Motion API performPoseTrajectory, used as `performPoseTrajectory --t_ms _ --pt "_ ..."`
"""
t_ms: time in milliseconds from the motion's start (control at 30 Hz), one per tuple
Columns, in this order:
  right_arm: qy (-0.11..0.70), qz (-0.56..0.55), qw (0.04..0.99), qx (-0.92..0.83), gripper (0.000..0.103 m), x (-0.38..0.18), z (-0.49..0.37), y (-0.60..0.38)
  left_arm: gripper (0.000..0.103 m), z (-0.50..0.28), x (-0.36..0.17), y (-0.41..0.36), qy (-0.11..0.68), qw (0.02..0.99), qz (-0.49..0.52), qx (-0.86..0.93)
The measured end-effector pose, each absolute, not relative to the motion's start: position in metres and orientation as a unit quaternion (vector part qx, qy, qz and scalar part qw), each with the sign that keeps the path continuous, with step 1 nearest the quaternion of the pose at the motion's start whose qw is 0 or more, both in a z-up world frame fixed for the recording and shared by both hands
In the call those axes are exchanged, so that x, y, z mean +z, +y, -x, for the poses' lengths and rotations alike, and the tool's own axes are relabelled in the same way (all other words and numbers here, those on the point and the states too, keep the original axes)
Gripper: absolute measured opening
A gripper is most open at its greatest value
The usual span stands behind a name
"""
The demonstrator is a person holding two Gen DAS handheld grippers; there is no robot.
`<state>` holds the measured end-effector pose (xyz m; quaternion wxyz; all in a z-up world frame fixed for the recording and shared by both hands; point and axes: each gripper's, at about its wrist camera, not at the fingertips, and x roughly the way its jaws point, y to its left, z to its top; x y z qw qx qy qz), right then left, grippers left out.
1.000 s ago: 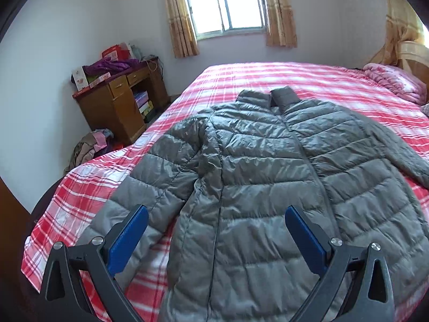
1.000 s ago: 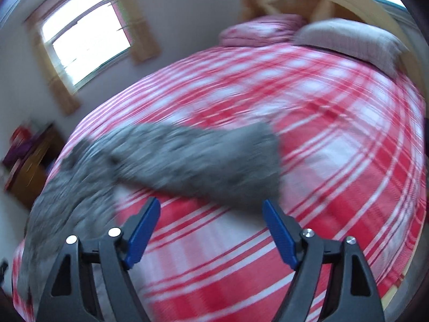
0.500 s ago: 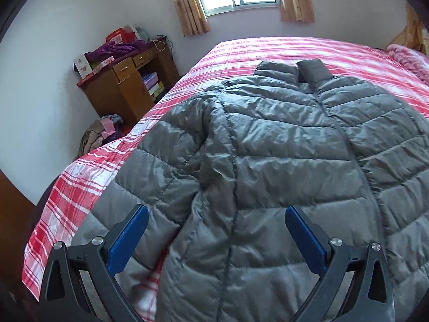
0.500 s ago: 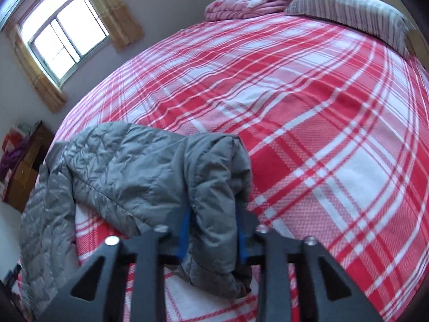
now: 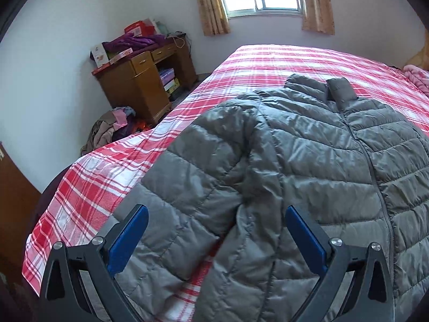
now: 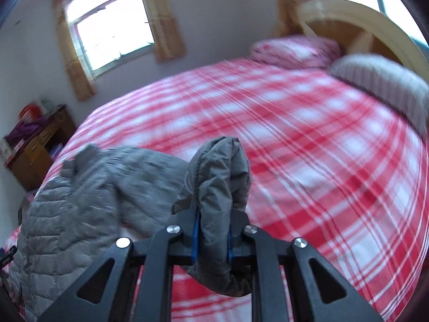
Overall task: Fold large clothes
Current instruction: 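Grasp the jacket sleeve cuff with the right gripper and lift it, then fold the held sleeve across the jacket front and release it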
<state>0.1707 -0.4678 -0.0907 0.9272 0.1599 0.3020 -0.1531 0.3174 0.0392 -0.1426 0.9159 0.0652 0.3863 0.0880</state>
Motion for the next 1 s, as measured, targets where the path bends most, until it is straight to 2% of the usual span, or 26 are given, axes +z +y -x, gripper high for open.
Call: performPoseTrajectory --t_ms 200,367,1000 --pt "0.289 -0.092 0.948 -0.097 0.017 -0.059 -0.205 -0.397 0.102 -0.318 -0.144 0.052 0.377 0.917 -0.076 0.104" --pt "0.29 -0.044 0.954 -0.066 0.017 -0.058 -0.231 -0.35 0.102 -0.324 -0.145 0.068 0.376 0.917 -0.07 0.113" --pt "0.338 0.067 0.938 0.041 0.017 -0.124 -0.306 -0.177 0.102 -0.35 -0.172 0.103 0.389 0.909 -0.067 0.133"
